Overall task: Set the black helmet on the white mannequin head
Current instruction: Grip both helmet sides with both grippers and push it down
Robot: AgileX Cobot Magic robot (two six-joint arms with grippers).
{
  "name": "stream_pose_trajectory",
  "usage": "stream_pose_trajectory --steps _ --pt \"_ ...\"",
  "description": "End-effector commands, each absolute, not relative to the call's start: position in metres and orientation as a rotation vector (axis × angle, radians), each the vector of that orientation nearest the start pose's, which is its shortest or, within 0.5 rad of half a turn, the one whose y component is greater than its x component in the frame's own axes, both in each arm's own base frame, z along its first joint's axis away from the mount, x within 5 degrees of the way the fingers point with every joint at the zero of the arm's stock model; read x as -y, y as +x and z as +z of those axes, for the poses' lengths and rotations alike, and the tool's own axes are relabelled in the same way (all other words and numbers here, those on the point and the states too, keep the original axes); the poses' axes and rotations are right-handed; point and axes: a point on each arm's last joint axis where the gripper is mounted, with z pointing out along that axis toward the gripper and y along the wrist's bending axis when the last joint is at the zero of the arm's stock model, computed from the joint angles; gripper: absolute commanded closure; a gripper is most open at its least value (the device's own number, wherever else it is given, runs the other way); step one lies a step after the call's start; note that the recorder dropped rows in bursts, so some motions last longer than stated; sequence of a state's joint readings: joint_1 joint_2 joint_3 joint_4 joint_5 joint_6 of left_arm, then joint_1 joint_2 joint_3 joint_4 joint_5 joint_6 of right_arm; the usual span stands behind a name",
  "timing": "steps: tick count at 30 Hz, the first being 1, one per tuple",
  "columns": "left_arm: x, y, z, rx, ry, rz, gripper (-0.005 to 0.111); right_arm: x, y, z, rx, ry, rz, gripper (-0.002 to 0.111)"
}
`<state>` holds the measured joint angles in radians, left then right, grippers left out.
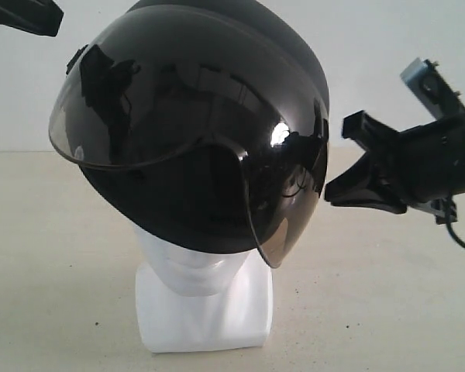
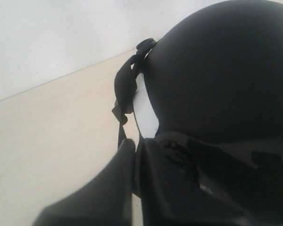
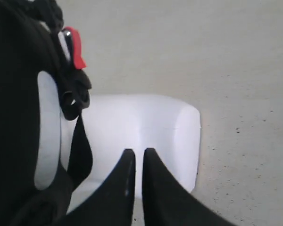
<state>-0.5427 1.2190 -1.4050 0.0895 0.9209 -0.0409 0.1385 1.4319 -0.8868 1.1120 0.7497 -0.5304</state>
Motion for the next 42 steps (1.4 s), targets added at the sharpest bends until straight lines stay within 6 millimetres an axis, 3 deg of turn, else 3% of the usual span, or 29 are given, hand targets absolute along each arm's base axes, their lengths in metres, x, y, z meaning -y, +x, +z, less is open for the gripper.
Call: stream_pose_trajectory --steps 1,14,32,42 --pt "0.121 0.216 0.439 -2.122 0.571 -0.206 0.102 -0.124 0.269 0.260 -2.427 0.044 1.052 0.102" --pt "0.130 0.234 0.420 -2.202 0.604 -0.151 0.102 -0.129 0.268 0.264 -2.403 0.098 1.078 0.102" --pt "0.128 0.235 0.420 -2.199 0.611 -0.114 0.102 -0.124 0.249 0.300 -2.279 0.082 1.124 0.102" --pt "0.128 0.236 0.408 -2.255 0.627 -0.096 0.102 -0.121 0.241 0.313 -2.232 0.079 1.134 0.102"
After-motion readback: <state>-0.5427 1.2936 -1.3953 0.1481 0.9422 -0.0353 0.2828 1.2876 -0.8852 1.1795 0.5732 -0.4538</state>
